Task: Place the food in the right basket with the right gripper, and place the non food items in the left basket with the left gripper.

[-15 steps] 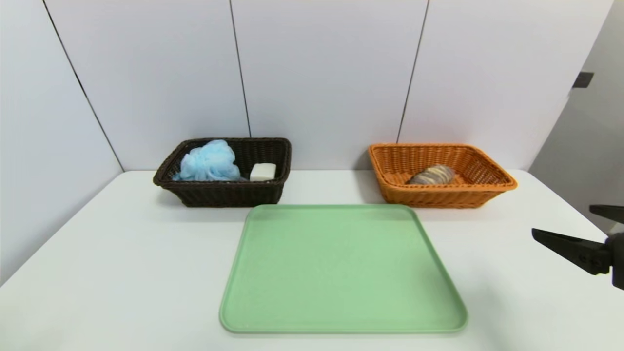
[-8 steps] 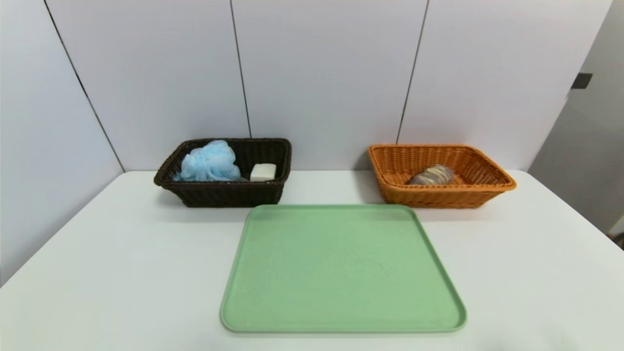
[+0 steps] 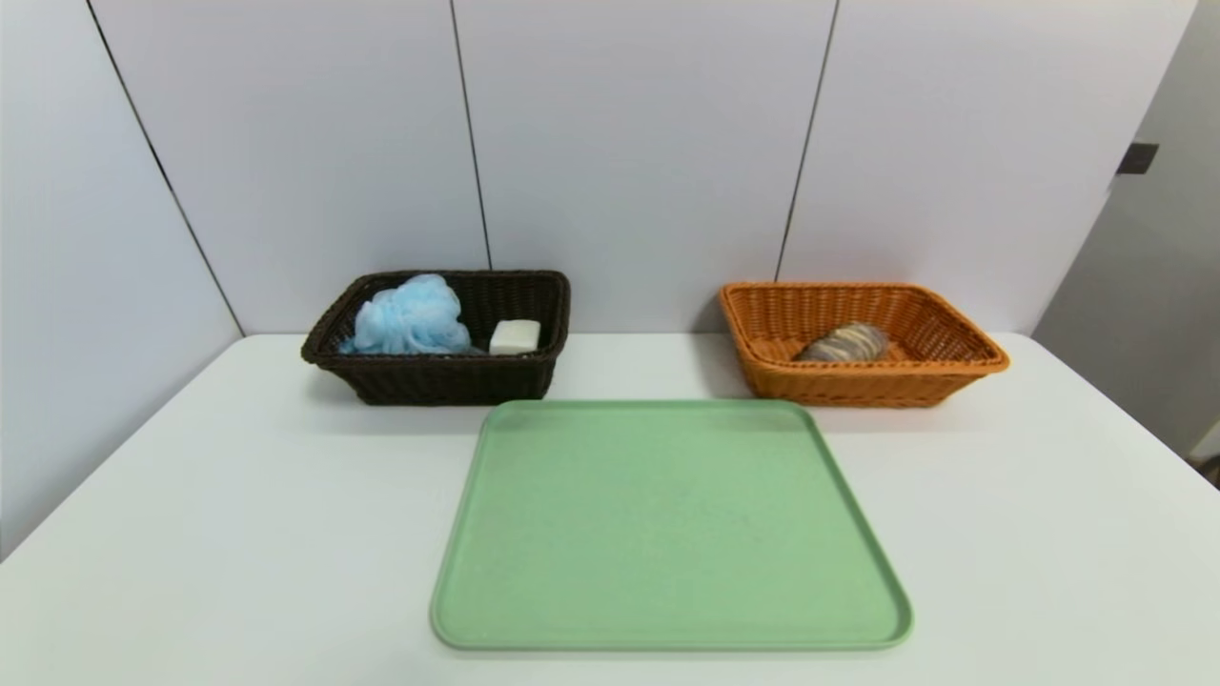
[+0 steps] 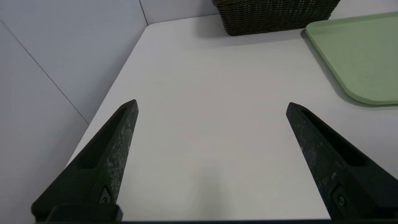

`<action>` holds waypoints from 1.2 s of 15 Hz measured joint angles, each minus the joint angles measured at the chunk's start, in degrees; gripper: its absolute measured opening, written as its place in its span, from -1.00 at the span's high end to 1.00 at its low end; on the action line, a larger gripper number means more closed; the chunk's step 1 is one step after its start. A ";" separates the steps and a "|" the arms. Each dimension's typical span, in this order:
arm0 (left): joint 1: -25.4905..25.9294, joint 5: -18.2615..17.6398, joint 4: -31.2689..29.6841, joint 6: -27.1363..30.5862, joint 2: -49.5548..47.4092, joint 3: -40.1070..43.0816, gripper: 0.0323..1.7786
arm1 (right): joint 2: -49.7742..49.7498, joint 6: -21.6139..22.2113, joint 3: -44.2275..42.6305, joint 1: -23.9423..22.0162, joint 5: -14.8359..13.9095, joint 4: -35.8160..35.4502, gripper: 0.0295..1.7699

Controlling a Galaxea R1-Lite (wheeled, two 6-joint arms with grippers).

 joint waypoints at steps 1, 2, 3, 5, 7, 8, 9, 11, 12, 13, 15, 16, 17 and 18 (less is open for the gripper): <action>0.02 -0.16 -4.93 0.40 -0.07 3.55 -0.90 | -0.63 -0.83 3.45 -0.06 0.26 -5.61 -0.92; 0.02 -0.46 -10.96 1.05 -0.10 8.01 -0.90 | -1.07 -1.22 6.31 -0.06 0.91 -11.53 -0.92; 0.00 -1.10 -18.32 2.28 -0.12 13.08 -0.90 | -1.40 -1.43 7.89 -0.06 1.79 -16.51 -0.92; 0.00 -2.84 -31.85 3.35 -0.16 18.13 -0.90 | -1.72 -1.27 8.98 -0.11 2.33 -16.42 -0.92; 0.00 -5.52 -33.48 2.86 -0.16 19.40 -0.90 | -1.77 1.00 9.33 -0.11 4.82 -7.00 -0.92; 0.00 -7.57 -29.70 1.56 -0.16 19.63 -0.90 | -1.77 2.36 9.35 -0.09 5.06 -4.32 -0.92; 0.00 -8.28 -25.20 -0.41 -0.16 19.76 -0.90 | -1.77 4.39 9.35 -0.11 5.01 -3.19 -0.92; 0.00 -7.29 -22.31 -4.25 -0.16 19.81 -0.90 | -1.77 8.90 9.37 -0.09 3.63 -3.15 -0.92; 0.00 -6.63 -22.37 -6.12 -0.16 19.81 -0.90 | -1.77 11.36 9.37 -0.09 2.13 -3.19 -0.92; 0.00 -5.58 -22.44 -7.42 -0.15 19.81 -0.90 | -1.77 12.14 9.37 -0.09 1.77 -3.22 -0.92; 0.00 -5.29 -22.44 -7.89 -0.15 19.83 -0.90 | -1.77 12.31 9.40 -0.09 1.74 -3.27 -0.92; 0.00 -5.29 -22.44 -7.84 -0.16 19.83 -0.90 | -1.77 12.34 9.40 -0.09 1.74 -3.27 -0.92; 0.00 -5.27 -22.31 -7.50 -0.15 19.83 -0.90 | -1.77 12.36 9.40 -0.09 1.72 -3.27 -0.92; 0.00 -5.34 -22.28 -7.28 -0.15 19.83 -0.90 | -1.77 12.39 9.40 -0.09 1.68 -3.27 -0.92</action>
